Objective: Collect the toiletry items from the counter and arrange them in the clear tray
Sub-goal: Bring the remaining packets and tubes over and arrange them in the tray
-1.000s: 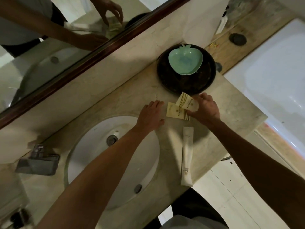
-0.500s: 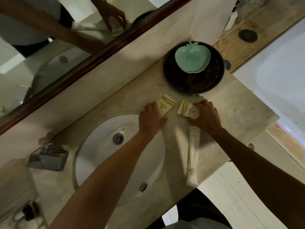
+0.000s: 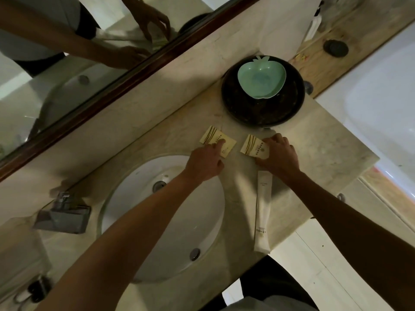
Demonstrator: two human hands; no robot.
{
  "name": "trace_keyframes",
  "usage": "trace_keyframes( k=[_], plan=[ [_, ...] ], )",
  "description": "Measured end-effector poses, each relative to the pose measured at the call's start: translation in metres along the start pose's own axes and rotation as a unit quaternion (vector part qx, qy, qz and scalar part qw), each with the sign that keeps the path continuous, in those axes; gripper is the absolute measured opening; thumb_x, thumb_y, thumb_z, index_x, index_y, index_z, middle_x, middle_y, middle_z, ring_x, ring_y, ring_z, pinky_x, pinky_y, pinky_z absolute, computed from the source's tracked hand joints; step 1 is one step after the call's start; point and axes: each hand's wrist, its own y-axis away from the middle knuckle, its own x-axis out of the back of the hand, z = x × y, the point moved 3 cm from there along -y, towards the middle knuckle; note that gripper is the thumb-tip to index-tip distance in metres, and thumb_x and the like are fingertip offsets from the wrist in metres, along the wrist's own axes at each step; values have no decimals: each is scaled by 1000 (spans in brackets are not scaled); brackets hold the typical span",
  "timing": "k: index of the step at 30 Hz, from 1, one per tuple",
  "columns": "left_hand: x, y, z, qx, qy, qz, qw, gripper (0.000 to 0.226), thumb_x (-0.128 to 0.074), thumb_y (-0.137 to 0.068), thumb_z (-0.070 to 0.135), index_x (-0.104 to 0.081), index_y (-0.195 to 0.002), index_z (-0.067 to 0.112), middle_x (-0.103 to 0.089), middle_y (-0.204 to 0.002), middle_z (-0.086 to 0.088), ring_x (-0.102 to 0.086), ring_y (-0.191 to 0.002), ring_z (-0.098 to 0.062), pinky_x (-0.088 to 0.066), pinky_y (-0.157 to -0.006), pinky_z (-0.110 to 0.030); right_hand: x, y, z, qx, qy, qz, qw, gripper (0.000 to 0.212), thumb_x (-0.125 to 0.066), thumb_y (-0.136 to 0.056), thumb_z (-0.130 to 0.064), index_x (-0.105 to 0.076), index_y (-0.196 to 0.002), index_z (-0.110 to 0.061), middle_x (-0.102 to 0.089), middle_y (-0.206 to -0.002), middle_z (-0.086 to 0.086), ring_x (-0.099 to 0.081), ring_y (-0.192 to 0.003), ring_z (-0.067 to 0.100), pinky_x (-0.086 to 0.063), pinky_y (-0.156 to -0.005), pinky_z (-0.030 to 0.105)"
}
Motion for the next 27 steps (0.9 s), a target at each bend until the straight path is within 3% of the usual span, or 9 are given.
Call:
trace_keyframes(
  k=[5, 9, 11, 15, 19, 21, 23, 25, 27],
  plan=[
    [12, -4, -23, 101, 94, 45, 989, 47, -56, -88, 28, -44, -132, 17, -68, -95, -7, -65, -83, -26, -54, -71, -38, -2, -12, -33, 11, -28, 38, 999, 63, -79, -72, -47, -57, -122, -15, -52, -125, 9, -49, -113, 27, -47, -90, 44],
    [17, 9, -48, 123, 75, 81, 986, 36, -54, -87, 19, -48, -122, 18, -66, -84, -5, -63, -73, -25, -43, -61, -31, -18, -31, -86, 56, 1, 28, 998, 64, -75, -74, -52, -58, -123, -16, -51, -123, 9, -48, -112, 27, -43, -89, 40],
    [17, 17, -60, 122, 61, 87, 987, 36, -55, -86, 17, -48, -122, 17, -65, -85, -4, -62, -74, -24, -41, -61, -29, -30, -38, -105, 72, 24, 15, 997, 68, -73, -75, -55, -57, -127, -15, -50, -125, 10, -47, -113, 27, -41, -88, 39],
    [14, 23, -73, 114, 51, 76, 989, 42, -60, -83, 21, -47, -123, 20, -65, -99, -3, -64, -84, -23, -55, -67, -39, -44, -40, -113, 79, 61, 11, 995, 76, -70, -76, -58, -52, -135, -14, -47, -129, 11, -44, -113, 27, -42, -88, 39],
    [13, 15, -66, 68, 42, 99, 992, 59, -70, -78, 21, -45, -131, 14, -57, -121, -7, -57, -105, -25, -54, -74, -41, -40, -39, -111, 87, 40, 9, 995, 92, -72, -69, -67, -43, -139, -15, -45, -133, 12, -44, -118, 29, -41, -93, 41],
    [13, 4, -59, 18, 27, 92, 995, 75, -75, -73, 24, -41, -138, 12, -51, -132, -9, -50, -117, -27, -51, -85, -42, -34, -32, -102, 78, 7, 2, 997, 101, -75, -65, -68, -37, -142, -14, -42, -138, 13, -42, -122, 30, -41, -95, 43],
    [12, -12, -50, -46, 14, 46, 998, 88, -77, -71, 26, -32, -146, 13, -41, -146, -9, -41, -130, -28, -42, -101, -45, -25, -19, -88, 90, 6, 6, 996, 93, -75, -70, -61, -39, -142, -15, -41, -139, 12, -42, -123, 29, -42, -96, 43],
    [8, -28, -41, -109, -27, -18, 994, 96, -76, -72, 26, -22, -151, 16, -28, -156, -7, -29, -140, -26, -28, -113, -43, -17, 2, -70, 144, 47, -3, 989, 72, -69, -80, -48, -45, -140, -17, -42, -141, 10, -42, -123, 28, -42, -97, 41],
    [2, -39, -34, -148, -76, -69, 984, 99, -76, -71, 25, -20, -152, 17, -24, -158, -7, -22, -144, -26, -17, -117, -42, -15, 28, -50, 224, 83, -36, 970, 58, -67, -83, -31, -50, -137, -18, -44, -142, 10, -42, -127, 29, -41, -100, 42]
  ],
)
